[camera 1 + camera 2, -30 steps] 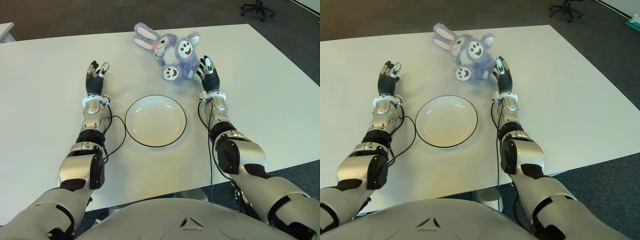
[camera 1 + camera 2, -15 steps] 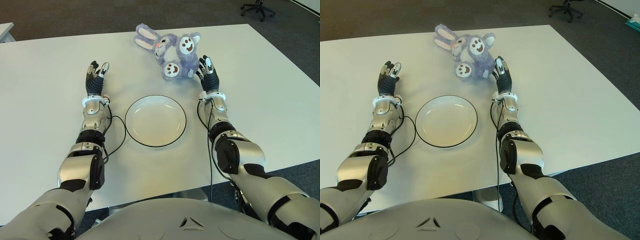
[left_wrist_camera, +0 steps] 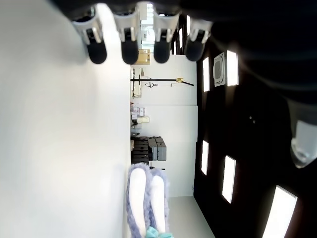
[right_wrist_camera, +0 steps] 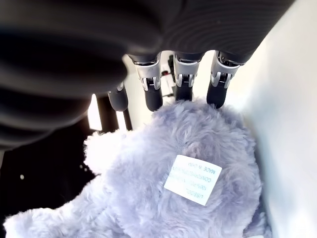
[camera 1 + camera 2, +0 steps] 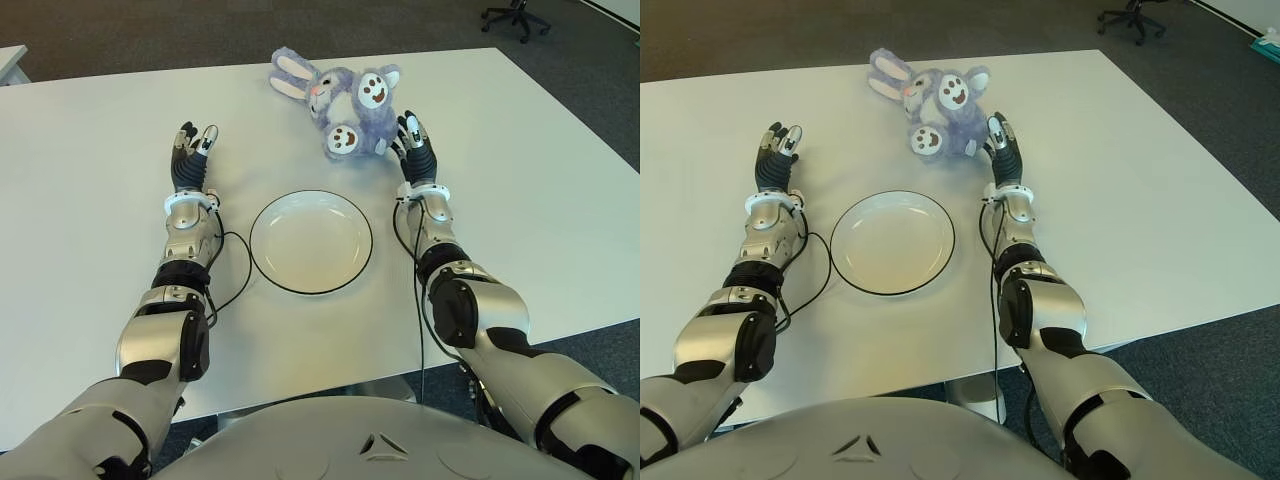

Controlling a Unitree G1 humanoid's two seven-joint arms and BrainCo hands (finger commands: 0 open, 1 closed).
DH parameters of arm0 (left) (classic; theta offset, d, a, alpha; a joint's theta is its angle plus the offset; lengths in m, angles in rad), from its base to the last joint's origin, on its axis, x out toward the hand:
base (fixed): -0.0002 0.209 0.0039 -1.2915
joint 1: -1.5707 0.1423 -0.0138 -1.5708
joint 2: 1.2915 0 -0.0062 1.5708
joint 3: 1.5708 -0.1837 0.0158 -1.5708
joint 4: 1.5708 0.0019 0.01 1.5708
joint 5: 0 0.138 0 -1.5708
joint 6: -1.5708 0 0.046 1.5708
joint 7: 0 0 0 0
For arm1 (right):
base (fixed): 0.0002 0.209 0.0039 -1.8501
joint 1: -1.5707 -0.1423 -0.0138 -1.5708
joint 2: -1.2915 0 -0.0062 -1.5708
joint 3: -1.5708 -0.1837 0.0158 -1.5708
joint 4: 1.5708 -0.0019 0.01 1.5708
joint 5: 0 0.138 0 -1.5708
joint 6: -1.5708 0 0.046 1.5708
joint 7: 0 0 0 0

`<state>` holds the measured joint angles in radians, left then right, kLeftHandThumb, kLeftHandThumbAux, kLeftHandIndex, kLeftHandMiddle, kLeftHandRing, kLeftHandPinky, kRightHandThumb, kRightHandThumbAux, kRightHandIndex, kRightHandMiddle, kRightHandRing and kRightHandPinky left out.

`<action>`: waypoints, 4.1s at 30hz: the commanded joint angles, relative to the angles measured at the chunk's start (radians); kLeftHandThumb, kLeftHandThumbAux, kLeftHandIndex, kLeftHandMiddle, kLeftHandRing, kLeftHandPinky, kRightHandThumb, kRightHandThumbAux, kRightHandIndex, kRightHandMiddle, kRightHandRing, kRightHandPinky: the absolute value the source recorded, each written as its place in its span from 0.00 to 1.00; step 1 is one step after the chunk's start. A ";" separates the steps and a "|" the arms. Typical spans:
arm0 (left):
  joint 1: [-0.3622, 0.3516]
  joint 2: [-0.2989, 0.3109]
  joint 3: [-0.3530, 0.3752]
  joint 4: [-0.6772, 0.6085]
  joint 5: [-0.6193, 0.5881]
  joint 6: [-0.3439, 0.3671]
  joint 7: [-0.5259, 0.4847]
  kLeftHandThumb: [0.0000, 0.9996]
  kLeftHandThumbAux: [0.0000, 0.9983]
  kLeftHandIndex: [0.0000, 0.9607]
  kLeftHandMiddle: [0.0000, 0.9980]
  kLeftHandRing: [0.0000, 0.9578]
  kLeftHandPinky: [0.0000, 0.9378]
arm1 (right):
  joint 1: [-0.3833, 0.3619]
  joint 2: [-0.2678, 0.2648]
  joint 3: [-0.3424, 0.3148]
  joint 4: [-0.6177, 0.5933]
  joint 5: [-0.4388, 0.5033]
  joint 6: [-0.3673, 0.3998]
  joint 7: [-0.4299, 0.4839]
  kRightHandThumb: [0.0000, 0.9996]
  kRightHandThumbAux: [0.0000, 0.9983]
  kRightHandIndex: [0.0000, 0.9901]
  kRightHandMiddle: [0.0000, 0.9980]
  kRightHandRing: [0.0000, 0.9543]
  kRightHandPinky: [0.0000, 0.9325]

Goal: Put the doll into the plate.

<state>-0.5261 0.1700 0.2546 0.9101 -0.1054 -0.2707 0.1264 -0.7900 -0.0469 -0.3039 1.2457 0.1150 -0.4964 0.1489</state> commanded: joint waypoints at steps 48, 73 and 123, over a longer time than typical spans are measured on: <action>0.081 -0.035 -0.005 0.081 0.006 0.050 0.006 0.00 0.47 0.00 0.07 0.06 0.03 | 0.053 0.022 0.065 0.054 -0.050 0.038 -0.050 0.16 0.45 0.00 0.00 0.00 0.00; 0.093 -0.032 -0.007 0.065 0.008 0.051 0.011 0.00 0.47 0.00 0.06 0.03 0.00 | 0.054 -0.008 0.168 0.043 -0.212 -0.147 -0.326 0.15 0.45 0.00 0.00 0.00 0.00; 0.099 -0.038 -0.008 0.055 0.007 0.050 0.006 0.00 0.45 0.00 0.05 0.02 0.01 | 0.016 -0.095 0.371 0.000 -0.420 -0.299 -0.663 0.14 0.42 0.00 0.00 0.00 0.00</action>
<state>-0.5282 0.1652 0.2537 0.9044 -0.0991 -0.2760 0.1367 -0.8048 -0.1443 0.0749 1.2337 -0.3154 -0.8029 -0.5336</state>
